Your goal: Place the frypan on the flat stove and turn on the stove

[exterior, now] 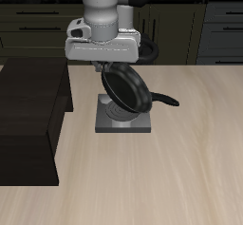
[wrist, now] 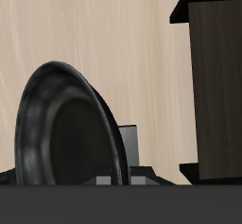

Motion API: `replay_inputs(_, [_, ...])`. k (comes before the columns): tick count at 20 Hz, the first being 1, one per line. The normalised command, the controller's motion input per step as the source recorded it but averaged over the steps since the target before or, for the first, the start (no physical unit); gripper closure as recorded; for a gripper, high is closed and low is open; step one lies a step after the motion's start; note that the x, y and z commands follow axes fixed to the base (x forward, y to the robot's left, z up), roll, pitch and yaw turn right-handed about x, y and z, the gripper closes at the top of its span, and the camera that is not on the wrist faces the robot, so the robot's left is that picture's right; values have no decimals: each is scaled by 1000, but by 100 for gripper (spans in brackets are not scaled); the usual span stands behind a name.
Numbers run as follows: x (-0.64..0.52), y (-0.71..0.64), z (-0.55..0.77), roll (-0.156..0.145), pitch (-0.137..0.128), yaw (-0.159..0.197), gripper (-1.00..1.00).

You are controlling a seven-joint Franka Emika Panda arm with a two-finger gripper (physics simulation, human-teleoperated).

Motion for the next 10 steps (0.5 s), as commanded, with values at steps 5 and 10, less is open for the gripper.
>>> replay_inputs(5, [-159, 15, -25, -4, -1, 32, 100])
replay_inputs(10, [-86, -61, 17, -18, 2, -5, 100])
